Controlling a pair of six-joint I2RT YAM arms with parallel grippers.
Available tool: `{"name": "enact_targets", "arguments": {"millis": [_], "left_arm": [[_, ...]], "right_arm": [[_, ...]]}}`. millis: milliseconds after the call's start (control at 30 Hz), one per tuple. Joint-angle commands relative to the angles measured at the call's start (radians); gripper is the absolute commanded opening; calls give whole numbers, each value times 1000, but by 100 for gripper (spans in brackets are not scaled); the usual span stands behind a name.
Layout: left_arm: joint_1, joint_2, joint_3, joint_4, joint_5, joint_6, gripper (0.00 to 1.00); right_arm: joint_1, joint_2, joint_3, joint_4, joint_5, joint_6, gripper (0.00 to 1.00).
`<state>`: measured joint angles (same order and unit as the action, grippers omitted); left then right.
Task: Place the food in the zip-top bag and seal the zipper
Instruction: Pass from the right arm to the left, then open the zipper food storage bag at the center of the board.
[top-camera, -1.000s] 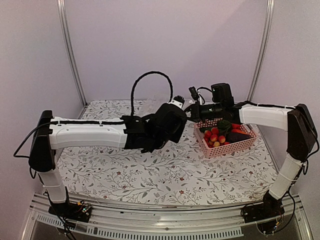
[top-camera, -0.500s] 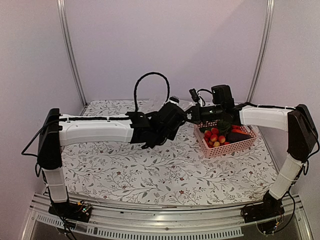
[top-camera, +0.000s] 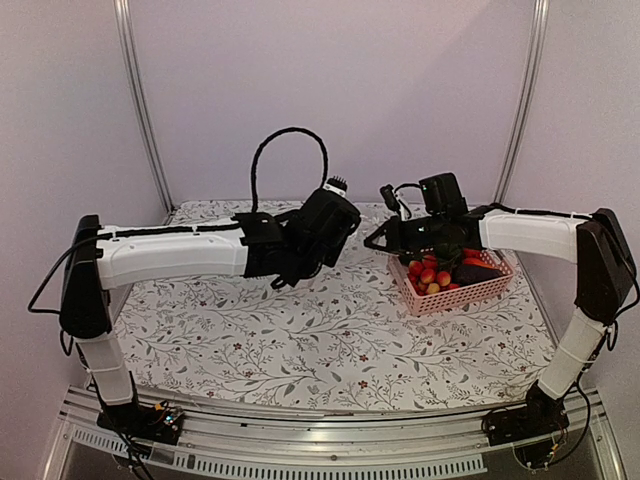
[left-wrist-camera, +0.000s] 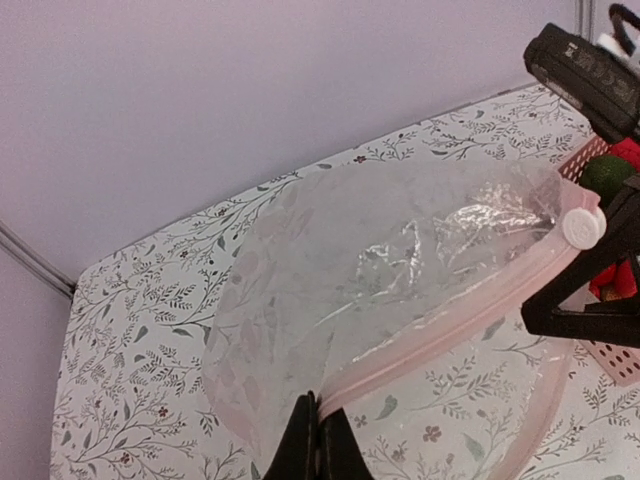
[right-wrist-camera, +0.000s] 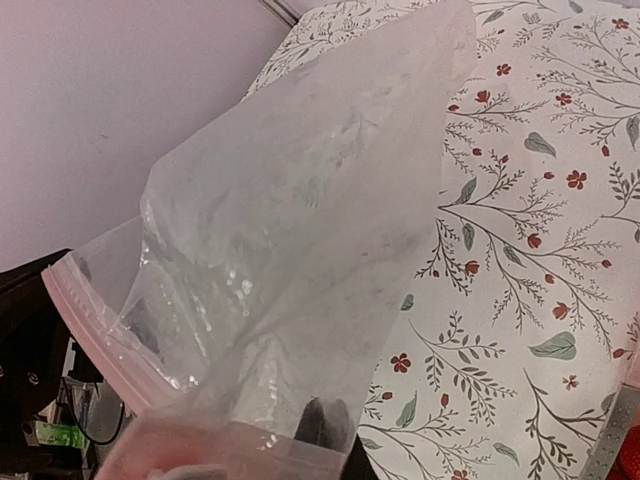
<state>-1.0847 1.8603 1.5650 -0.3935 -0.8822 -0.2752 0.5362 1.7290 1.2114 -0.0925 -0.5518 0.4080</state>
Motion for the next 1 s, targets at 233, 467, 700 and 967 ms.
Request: {"name": "enact_targets", "arguments": {"millis": [233, 467, 700, 967], "left_arm": [[86, 9, 143, -233, 99, 168, 0], [127, 29, 261, -371, 193, 249, 0], [155, 25, 252, -369, 303, 172, 0], [169, 3, 208, -351, 397, 141, 0]], "right_arm": [[-28, 0, 51, -97, 200, -155, 0], [-39, -37, 53, -93, 210, -215, 5], [-38, -170, 79, -99, -177, -396, 49], [9, -332, 98, -307, -292, -837, 43]]}}
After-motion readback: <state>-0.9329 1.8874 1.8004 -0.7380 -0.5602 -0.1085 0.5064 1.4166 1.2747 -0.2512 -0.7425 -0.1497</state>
